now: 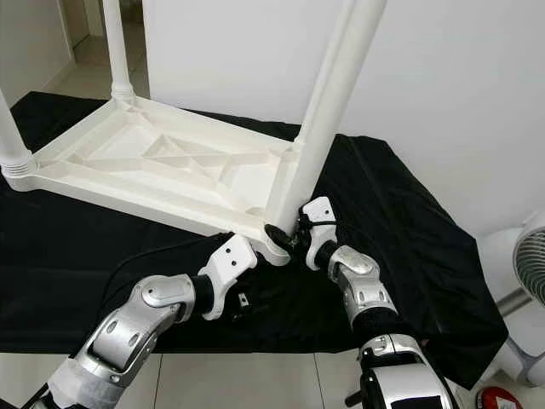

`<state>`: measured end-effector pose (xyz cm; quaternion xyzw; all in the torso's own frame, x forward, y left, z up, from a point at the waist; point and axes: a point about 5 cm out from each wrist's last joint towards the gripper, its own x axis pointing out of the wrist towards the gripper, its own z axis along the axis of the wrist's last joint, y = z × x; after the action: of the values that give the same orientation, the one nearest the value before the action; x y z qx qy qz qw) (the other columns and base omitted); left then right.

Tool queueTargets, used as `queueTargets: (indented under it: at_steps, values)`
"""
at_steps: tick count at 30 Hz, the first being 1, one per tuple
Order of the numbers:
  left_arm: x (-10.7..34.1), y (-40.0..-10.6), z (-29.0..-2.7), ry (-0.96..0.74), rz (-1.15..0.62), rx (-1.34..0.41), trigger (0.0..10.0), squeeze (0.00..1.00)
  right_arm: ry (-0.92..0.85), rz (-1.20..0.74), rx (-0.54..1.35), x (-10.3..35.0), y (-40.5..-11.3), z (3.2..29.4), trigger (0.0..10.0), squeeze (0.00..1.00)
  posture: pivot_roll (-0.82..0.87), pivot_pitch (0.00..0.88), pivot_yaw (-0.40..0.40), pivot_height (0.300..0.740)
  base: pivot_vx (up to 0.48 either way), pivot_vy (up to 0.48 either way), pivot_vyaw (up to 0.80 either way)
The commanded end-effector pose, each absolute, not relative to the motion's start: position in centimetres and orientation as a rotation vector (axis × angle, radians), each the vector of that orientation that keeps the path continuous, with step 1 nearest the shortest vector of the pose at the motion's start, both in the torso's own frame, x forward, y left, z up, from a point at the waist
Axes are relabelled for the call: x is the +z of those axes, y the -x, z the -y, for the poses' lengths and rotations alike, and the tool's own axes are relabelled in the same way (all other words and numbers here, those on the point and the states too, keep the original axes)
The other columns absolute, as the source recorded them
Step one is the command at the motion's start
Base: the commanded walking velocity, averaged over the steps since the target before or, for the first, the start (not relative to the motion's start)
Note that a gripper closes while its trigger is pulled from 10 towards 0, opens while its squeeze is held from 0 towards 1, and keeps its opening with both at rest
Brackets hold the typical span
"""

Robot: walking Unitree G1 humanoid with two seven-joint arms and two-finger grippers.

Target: Building children table

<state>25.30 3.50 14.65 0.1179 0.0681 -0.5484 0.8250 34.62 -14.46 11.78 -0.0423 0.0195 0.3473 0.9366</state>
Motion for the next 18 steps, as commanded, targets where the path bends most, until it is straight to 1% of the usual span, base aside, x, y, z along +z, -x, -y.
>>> queueTargets:
  at_steps: [1, 3, 4, 6, 8, 9, 10, 14, 16, 17, 18]
  values:
    - [14.98, -25.41, -3.22, -0.248, -0.127, -1.117, 10.0, 0.00, 0.092, -0.120, 0.682, 10.07, -34.05, 14.35, 10.0, 0.00, 0.04, 0.000, -0.168, 0.740, 0.000, 0.000, 0.00]
    - [14.98, -25.41, -3.21, -0.248, -0.127, -1.116, 10.0, 0.00, 0.080, -0.125, 0.661, 9.97, -34.05, 14.25, 10.0, 0.00, 0.04, 0.000, -0.168, 0.740, 0.000, 0.000, 0.00]
    - [14.95, -25.39, -3.23, -0.247, -0.128, -1.115, 10.0, 0.00, 0.086, -0.128, 0.620, 9.90, -34.17, 14.35, 10.0, 0.00, 0.04, 0.000, -0.171, 0.740, 0.000, 0.000, 0.00]
    - [14.95, -25.39, -3.23, -0.247, -0.128, -1.115, 10.0, 0.00, 0.086, -0.128, 0.620, 9.90, -34.17, 14.35, 10.0, 0.00, 0.04, 0.000, -0.171, 0.740, 0.000, 0.000, 0.00]
    - [14.85, -25.36, -3.27, -0.249, -0.132, -1.113, 10.0, 0.00, 0.073, -0.125, 0.535, 9.85, -34.38, 14.27, 10.0, 0.00, 0.04, 0.000, -0.172, 0.740, 0.000, 0.000, 0.00]
    - [14.85, -25.36, -3.27, -0.249, -0.132, -1.113, 10.0, 0.00, 0.073, -0.125, 0.535, 9.85, -34.38, 14.27, 10.0, 0.00, 0.04, 0.000, -0.172, 0.740, 0.000, 0.000, 0.00]
    - [14.78, -25.29, -3.24, -0.251, -0.135, -1.114, 10.0, 0.00, 0.036, -0.133, 0.452, 9.81, -34.51, 14.11, 10.0, 0.00, 0.04, 0.000, -0.172, 0.740, 0.000, 0.000, 0.00]
    - [14.74, -25.20, -3.18, -0.250, -0.136, -1.117, 10.0, 0.00, 0.001, -0.139, 0.352, 9.72, -34.50, 13.92, 10.0, 0.00, 0.04, 0.000, -0.173, 0.740, 0.000, 0.000, 0.00]
    - [14.73, -25.17, -3.16, -0.250, -0.136, -1.118, 10.0, 0.00, -0.012, -0.142, 0.331, 9.68, -34.46, 13.85, 10.0, 0.00, 0.04, 0.000, -0.173, 0.740, 0.000, 0.000, 0.00]
    - [14.70, -25.07, -3.06, -0.249, -0.136, -1.123, 10.0, 0.00, -0.040, -0.158, 0.238, 9.36, -34.18, 13.73, 10.0, 0.00, 0.04, 0.000, -0.175, 0.740, 0.000, 0.000, 0.00]
    - [14.70, -25.07, -3.06, -0.249, -0.136, -1.123, 10.0, 0.00, -0.040, -0.158, 0.238, 9.36, -34.18, 13.73, 10.0, 0.00, 0.04, 0.000, -0.175, 0.740, 0.000, 0.000, 0.00]
